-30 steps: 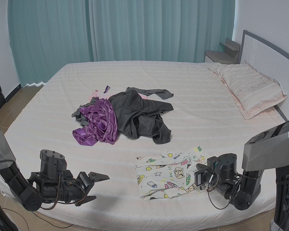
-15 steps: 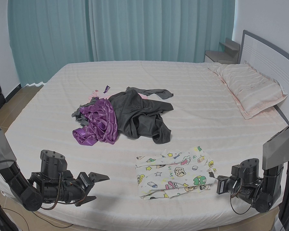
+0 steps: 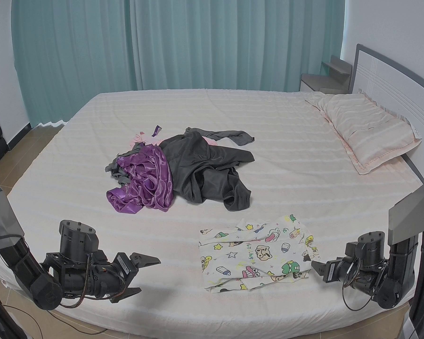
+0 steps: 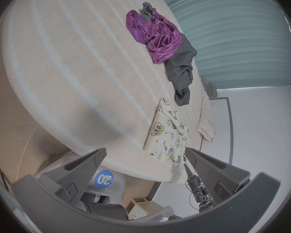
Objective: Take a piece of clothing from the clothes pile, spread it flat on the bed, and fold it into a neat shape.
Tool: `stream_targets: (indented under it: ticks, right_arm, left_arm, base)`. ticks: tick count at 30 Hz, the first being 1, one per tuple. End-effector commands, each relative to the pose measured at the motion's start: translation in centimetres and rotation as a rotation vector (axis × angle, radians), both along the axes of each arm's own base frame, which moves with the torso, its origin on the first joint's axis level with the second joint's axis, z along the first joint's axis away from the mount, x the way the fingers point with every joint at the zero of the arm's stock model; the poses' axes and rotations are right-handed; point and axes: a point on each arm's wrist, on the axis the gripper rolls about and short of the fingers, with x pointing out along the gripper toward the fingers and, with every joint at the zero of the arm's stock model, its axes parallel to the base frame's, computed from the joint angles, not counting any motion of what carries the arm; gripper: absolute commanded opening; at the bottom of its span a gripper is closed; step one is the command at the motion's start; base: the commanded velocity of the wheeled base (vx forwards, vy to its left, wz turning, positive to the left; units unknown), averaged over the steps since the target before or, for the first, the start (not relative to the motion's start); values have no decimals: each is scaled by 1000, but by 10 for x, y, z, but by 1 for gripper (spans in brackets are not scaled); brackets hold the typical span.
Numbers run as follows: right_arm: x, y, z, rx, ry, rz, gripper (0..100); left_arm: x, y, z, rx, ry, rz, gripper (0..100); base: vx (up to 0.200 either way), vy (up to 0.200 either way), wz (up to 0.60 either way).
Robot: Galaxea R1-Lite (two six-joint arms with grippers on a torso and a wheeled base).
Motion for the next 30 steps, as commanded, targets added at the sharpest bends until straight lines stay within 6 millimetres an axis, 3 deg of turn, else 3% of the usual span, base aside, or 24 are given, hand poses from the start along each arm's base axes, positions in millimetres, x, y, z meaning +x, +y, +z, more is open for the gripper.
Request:
stream_targets:
  ticks: [1,4,9,14,21,30]
  right_arm:
    - [29,3,31,102,-203,1,100]
    - [45,7,36,123,-256,12,100]
    - [88,18,30,148,-282,33,100]
    - [111,27,17,164,-199,89,100]
    - [130,35,-4,200,-142,127,100]
    - [147,40,-13,204,-110,138,100]
  left_arm:
    - [0,0,0,0,2,0,100]
    - [0,0,0,0,2,-1,100]
    - [-1,-1,-1,2,3,-2,100]
    - [-1,-3,-2,6,7,-10,100]
    - [-2,-2,-3,1,-9,-10,100]
    - [-1,-3,-6,-10,-46,-8,100]
  base:
    - [0,0,0]
    - [0,0,0]
    - [0,0,0]
    - [0,0,0]
    - [0,0,0]
    - [0,0,0]
